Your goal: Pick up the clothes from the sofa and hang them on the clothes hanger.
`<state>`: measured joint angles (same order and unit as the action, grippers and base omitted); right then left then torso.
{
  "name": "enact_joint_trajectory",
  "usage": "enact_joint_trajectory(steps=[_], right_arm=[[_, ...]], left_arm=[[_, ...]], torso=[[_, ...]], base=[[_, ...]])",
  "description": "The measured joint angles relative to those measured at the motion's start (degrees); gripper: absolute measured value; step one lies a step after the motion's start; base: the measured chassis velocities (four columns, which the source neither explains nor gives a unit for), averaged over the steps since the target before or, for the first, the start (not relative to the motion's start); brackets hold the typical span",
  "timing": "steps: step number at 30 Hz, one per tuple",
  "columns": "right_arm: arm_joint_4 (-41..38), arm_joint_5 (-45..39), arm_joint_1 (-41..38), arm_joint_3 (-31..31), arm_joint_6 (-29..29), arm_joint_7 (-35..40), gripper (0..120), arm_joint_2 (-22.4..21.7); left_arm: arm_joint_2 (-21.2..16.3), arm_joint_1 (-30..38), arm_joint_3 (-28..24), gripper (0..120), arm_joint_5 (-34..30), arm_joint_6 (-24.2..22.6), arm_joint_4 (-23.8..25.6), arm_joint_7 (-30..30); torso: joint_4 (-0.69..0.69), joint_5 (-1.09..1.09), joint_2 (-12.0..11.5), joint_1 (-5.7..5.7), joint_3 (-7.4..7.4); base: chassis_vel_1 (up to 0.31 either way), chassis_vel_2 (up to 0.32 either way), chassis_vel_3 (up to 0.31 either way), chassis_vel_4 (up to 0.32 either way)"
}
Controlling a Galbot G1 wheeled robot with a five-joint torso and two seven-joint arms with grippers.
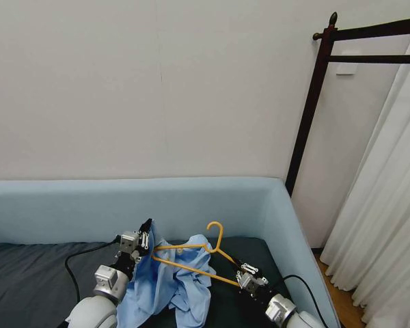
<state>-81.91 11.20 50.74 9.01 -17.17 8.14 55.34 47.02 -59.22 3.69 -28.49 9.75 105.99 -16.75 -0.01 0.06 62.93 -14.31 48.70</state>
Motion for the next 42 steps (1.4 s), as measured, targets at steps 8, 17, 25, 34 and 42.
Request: enact_joint_trajectory(steps=[8, 17, 25, 34, 42], right_arm=[[-2.1, -1.2, -4.1, 4.4, 2.4, 1.9, 5, 1.8], [-1.6, -1.1, -7.2, 7.8, 3.8, 2.1, 5, 3.3], [4.5, -2.9, -12.6, 9.2, 8.9, 4.5, 5, 5.7], [2.5, 0.9, -13.5, 11.0, 9.2, 4.9, 5, 4.9], [1.4, 4.1, -13.5, 11.9, 8.1, 4.1, 5, 5.4]], left_arm=[[1.1, 0.8, -2.1, 0, 1.2, -1.0, -0.2, -0.2], [1.4, 4.1, -4.3, 0, 1.4, -1.8, -1.7, -0.8], [1.1, 1.7, -3.6, 0, 2.0, -2.6, 2.3, -1.2], [3.1, 1.5, -3.9, 0, 4.7, -2.4, 0.7, -1.4], [3.0, 6.6, -5.5, 0, 3.4, -3.6, -1.9, -1.6]], torso=[[0.01, -0.01, 0.0, 0.00, 0.00], [0.00, -0.01, 0.0, 0.00, 0.00], [0.01, -0.01, 0.0, 0.00, 0.00], [-0.01, -0.02, 0.0, 0.00, 0.00], [0.00, -0.01, 0.0, 0.00, 0.00]], base=[[0.000, 0.000, 0.000, 0.000], [0.000, 0.000, 0.000, 0.000], [0.000, 0.000, 0.000, 0.000], [0.000, 0.000, 0.000, 0.000], [0.000, 0.000, 0.000, 0.000]])
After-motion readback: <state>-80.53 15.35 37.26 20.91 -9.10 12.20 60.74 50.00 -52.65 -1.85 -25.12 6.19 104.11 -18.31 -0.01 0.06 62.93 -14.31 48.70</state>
